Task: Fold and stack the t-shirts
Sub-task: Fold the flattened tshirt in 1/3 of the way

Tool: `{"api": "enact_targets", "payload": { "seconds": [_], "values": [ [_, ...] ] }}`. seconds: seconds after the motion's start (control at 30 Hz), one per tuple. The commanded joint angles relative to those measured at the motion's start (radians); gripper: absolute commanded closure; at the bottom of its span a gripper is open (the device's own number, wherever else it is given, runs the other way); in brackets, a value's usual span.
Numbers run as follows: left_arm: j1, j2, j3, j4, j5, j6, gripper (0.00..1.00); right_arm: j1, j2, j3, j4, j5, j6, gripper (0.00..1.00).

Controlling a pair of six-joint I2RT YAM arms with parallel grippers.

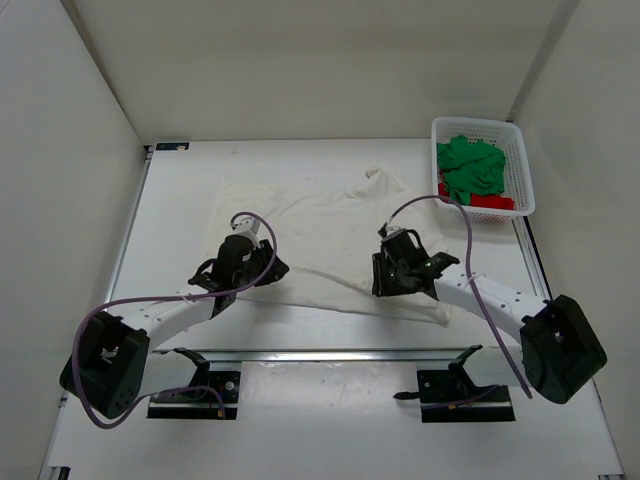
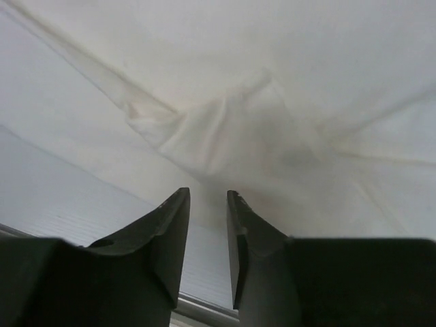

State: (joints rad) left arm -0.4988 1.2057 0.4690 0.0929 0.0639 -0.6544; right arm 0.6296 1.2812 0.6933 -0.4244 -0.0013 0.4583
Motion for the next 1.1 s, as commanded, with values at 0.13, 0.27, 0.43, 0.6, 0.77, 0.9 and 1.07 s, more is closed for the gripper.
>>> {"api": "enact_targets", "payload": {
  "seconds": [0.13,0.27,0.43,0.6,0.77,0.9,1.07],
  "values": [
    [0.002,-0.008,-0.016,0.033,-0.001,0.002,0.53,-0.137,0.058,0.144,0.101,-0.038,-0.055,0.65],
    [-0.001,-0.006,-0.010,0.034,0.005,0.006,0.53,-0.162,0.156,0.163,0.131,-0.064,-0.073,0.65],
    [-0.001,-0.003,-0.023,0.041,-0.001,0.002,0.53,-0.143,0.213,0.156,0.162,-0.077,-0.072,0.65],
    [-0.003,-0.009,-0.020,0.039,-0.001,0.009,0.53,-0.139,0.244,0.147,0.174,-0.082,-0.066,0.67],
    [-0.004,-0.009,-0.026,0.045,-0.003,-0.004,0.53,-0.142,0.277,0.152,0.162,-0.062,-0.066,0.68],
    [-0.001,-0.014,-0.027,0.045,-0.001,-0.004,0.53,-0.137,0.280,0.153,0.142,-0.042,-0.063,0.68],
    [0.000,-0.011,-0.036,0.048,0.001,0.005,0.53,-0.134,0.294,0.156,0.141,-0.045,-0.064,0.73]
  ]
}}
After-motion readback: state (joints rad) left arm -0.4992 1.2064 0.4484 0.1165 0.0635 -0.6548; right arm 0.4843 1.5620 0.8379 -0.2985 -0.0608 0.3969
